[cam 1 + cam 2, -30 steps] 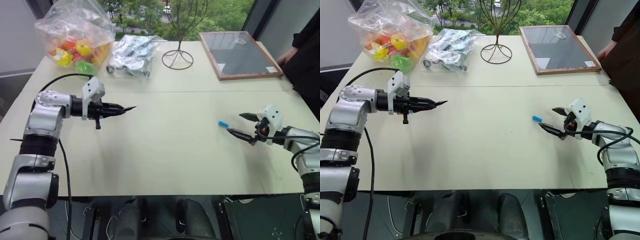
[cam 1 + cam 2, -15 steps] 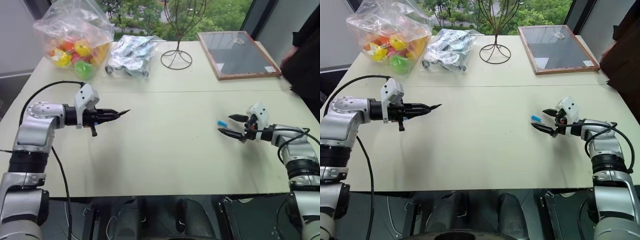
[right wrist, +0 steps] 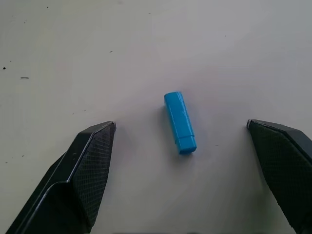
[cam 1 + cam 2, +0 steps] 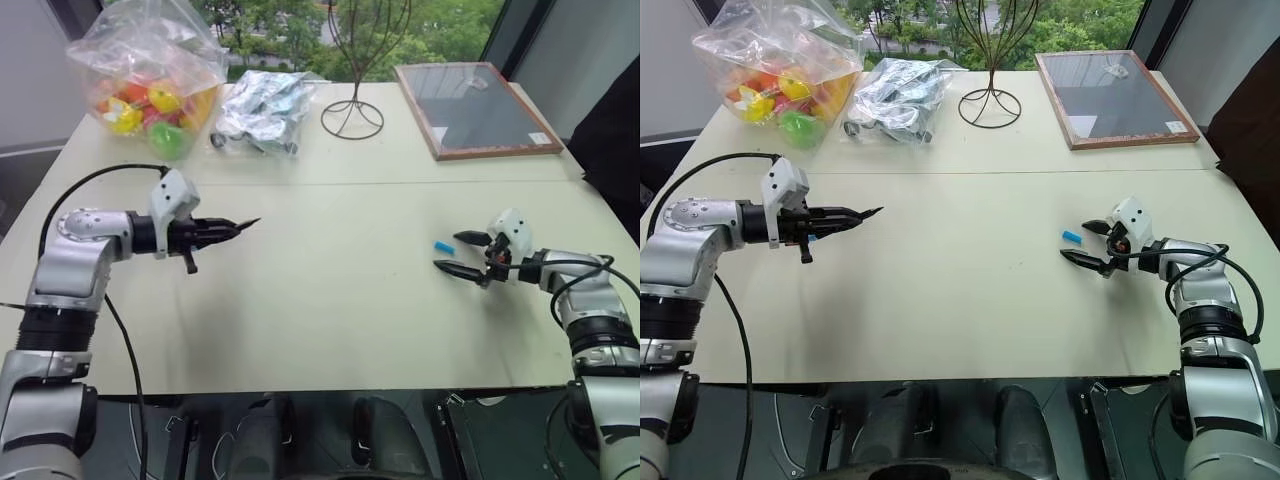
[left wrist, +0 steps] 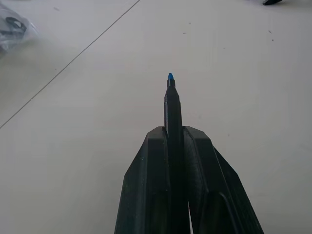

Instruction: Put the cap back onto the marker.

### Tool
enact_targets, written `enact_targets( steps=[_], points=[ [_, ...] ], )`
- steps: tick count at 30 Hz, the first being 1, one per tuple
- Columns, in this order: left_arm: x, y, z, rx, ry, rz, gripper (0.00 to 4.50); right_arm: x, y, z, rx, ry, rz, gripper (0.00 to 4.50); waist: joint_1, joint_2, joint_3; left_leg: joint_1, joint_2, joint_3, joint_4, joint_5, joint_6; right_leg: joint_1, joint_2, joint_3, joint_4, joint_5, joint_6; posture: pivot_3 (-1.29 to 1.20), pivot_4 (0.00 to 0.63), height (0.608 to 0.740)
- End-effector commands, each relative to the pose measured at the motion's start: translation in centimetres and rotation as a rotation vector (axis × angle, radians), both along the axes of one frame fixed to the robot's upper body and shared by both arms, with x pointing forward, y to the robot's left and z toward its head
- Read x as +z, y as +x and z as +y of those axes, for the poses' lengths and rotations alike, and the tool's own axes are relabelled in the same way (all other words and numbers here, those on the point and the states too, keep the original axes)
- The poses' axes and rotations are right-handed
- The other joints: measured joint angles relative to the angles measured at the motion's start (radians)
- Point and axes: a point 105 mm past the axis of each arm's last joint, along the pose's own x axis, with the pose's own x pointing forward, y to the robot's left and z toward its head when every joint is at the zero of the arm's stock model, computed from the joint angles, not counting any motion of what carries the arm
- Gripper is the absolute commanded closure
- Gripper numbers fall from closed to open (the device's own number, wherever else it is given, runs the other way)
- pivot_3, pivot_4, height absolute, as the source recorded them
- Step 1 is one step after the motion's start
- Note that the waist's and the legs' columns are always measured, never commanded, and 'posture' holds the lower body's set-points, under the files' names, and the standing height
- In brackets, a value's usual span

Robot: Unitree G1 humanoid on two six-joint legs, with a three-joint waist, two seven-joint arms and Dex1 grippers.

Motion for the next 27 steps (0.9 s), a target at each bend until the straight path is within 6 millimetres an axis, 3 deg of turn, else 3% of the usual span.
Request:
enact_targets(
  steps=[1, 6, 16, 20, 27],
  points=[
    [1.0, 0.3, 0.0, 0.0, 0.03, -0.073, 4.5, -0.5, -0.4, -0.5, -0.004, -0.024, 0.012, 0.87, 0.0, 0.0, 0.0, 0.0, 0.0, 0.0, 0.0, 0.0, 0.0, 0.0, 0.0, 0.0, 0.0, 0.0, 0.0, 0.0, 0.15, 0.74],
    [1.0, 0.5, 0.0, -0.004, 0.037, -0.081, 4.5, -1.0, -0.6, -0.7, 0.006, -0.079, 0.011, 3.33, 0.0, 0.0, 0.0, 0.0, 0.0, 0.0, 0.0, 0.0, 0.0, 0.0, 0.0, 0.0, 0.0, 0.0, 0.0, 0.0, 0.15, 0.74],
    [0.6, 0.6, 0.3, 0.003, 0.054, -0.086, 4.5, -1.3, -0.5, -0.6, 0.005, -0.087, 0.01, 3.33, 0.0, 0.0, 0.0, 0.003, 0.0, 0.0, 0.0, 0.0, 0.0, 0.003, 0.0, 0.0, 0.0, 0.0, 0.0, 0.0, 0.15, 0.74],
    [0.5, 0.6, 0.5, 0.009, 0.059, -0.087, 4.5, -1.3, -0.4, -0.5, 0.01, -0.081, 0.012, 4.47, 0.0, 0.0, 0.0, 0.004, 0.0, 0.0, 0.0, 0.0, 0.0, 0.004, 0.0, 0.0, 0.0, 0.0, 0.0, 0.0, 0.15, 0.74],
    [0.4, 0.9, 0.9, 0.012, 0.104, -0.126, 4.5, -0.4, 0.1, -0.6, 0.028, -0.146, -0.007, 4.47, -0.002, 0.0, 0.0, 0.009, 0.0, 0.0, -0.001, 0.0, 0.0, 0.008, 0.0, 0.0, 0.0, 0.0, 0.0, 0.0, 0.15, 0.74]
  ],
)
